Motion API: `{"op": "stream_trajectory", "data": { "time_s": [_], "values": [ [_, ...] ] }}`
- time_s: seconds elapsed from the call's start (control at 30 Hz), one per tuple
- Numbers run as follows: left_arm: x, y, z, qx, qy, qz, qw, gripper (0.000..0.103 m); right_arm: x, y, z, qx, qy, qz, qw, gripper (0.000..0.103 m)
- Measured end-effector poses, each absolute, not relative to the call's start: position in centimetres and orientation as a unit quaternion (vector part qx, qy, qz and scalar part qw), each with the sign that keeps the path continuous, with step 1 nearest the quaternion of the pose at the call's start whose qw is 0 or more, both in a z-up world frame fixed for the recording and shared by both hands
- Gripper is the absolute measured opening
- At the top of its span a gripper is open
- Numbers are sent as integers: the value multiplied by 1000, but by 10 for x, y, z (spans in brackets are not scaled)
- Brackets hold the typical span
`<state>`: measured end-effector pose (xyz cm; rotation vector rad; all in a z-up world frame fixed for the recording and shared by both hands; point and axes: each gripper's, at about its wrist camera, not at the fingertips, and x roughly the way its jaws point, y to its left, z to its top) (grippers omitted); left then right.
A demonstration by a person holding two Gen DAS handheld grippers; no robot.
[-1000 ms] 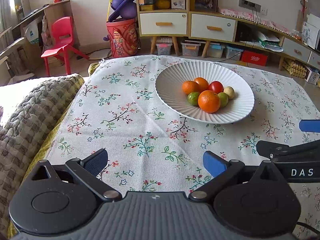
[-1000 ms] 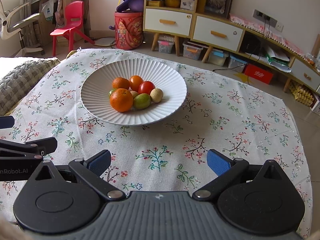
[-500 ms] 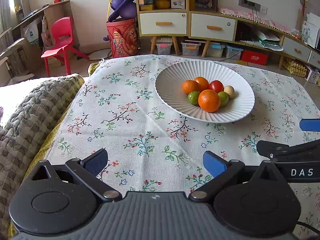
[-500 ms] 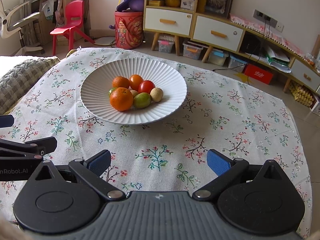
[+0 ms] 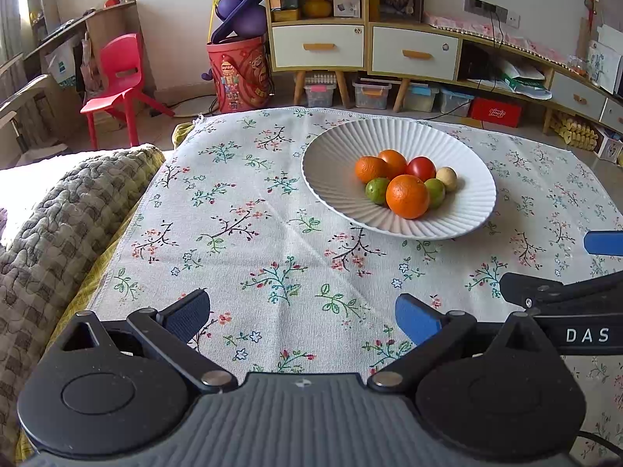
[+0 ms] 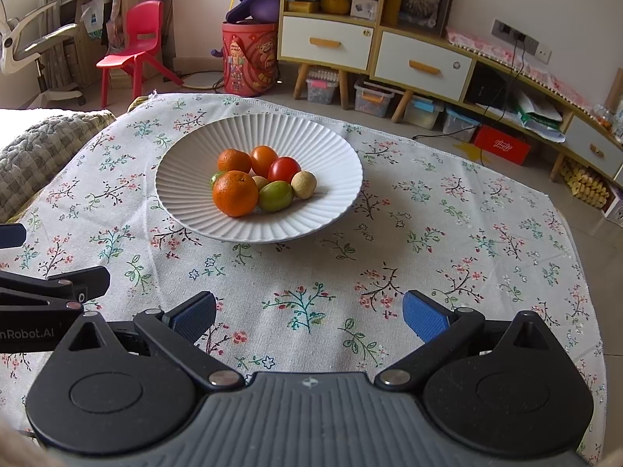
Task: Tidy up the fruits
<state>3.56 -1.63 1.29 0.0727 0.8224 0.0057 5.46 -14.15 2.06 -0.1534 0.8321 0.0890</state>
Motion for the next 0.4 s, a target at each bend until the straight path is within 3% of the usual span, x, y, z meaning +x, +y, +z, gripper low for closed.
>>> {"op": "stream_trajectory", "data": {
  "time_s": [0.4],
  "values": [
    [35,-18,12,46,399,6,916,92,54,-140,21,-76,401,39,912,102]
  ]
}}
